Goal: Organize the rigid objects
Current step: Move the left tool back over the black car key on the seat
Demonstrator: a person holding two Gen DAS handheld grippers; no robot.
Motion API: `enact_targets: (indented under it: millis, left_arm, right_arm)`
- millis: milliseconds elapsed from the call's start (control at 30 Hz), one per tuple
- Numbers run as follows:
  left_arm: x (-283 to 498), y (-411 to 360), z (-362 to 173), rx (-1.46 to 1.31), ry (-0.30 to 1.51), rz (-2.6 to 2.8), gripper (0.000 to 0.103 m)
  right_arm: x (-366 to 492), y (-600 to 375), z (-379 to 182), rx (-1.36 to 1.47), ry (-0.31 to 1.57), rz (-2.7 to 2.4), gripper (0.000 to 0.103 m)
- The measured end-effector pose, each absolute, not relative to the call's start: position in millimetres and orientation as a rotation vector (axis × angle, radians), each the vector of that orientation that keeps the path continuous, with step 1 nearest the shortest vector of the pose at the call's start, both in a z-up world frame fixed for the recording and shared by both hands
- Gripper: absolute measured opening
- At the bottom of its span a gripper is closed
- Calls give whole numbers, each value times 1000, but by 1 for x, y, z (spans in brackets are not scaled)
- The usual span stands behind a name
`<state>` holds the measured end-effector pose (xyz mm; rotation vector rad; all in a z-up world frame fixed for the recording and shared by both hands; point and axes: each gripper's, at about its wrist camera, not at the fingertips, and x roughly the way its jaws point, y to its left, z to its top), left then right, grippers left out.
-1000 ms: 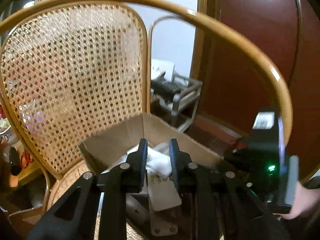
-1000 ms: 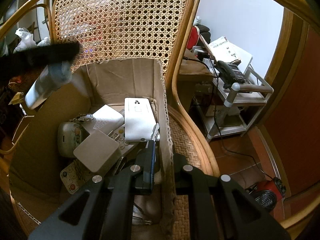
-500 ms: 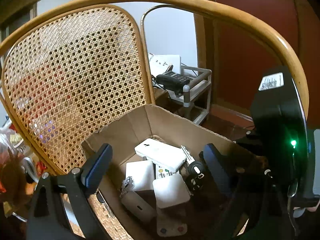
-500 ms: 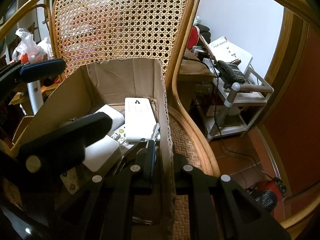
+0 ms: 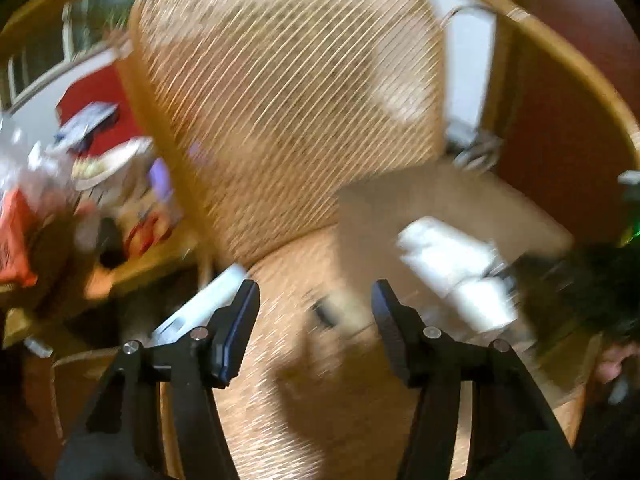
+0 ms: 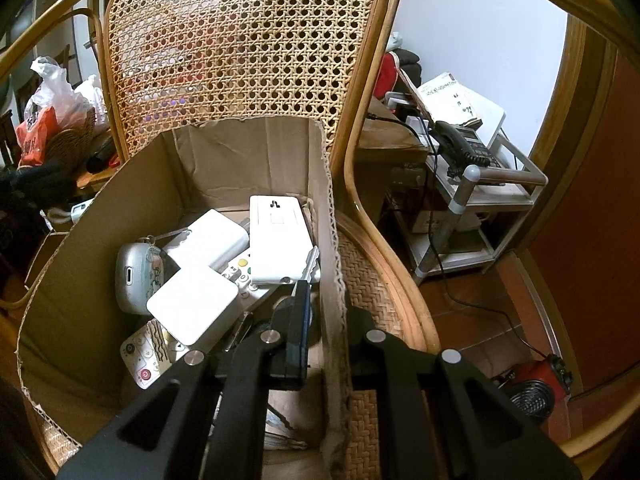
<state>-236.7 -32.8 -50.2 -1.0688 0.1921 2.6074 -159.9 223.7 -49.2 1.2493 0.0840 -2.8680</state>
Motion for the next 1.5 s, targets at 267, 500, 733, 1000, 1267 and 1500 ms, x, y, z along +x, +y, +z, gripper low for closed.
enact_targets:
  millis: [267, 500, 733, 1000, 1267, 1500]
  left_arm:
    - [-261, -42, -105, -1273, 216, 2540, 57]
    - [-278, -18, -129, -1311, 298, 2480, 57]
    - [-293, 4, -139, -1266, 378, 2389, 57]
    - [-315, 1, -148, -1270, 260, 2350, 58]
    - [-323, -8, -149, -1269, 216, 2341, 24]
    - [-318, -31, -113, -1181, 95, 2375, 6]
  right_arm:
    - [-160, 224, -49, 1251, 85, -2867, 14]
    - [-159, 223, -50, 1249, 85, -2863, 14]
    - [-160, 225, -51, 1255, 81, -2864, 14]
    - [-158, 224, -52, 1311, 50, -2926, 13]
    - [-154, 224, -50, 1311, 38, -2961, 12]
    - [-154, 223, -49, 1284, 38, -2944, 14]
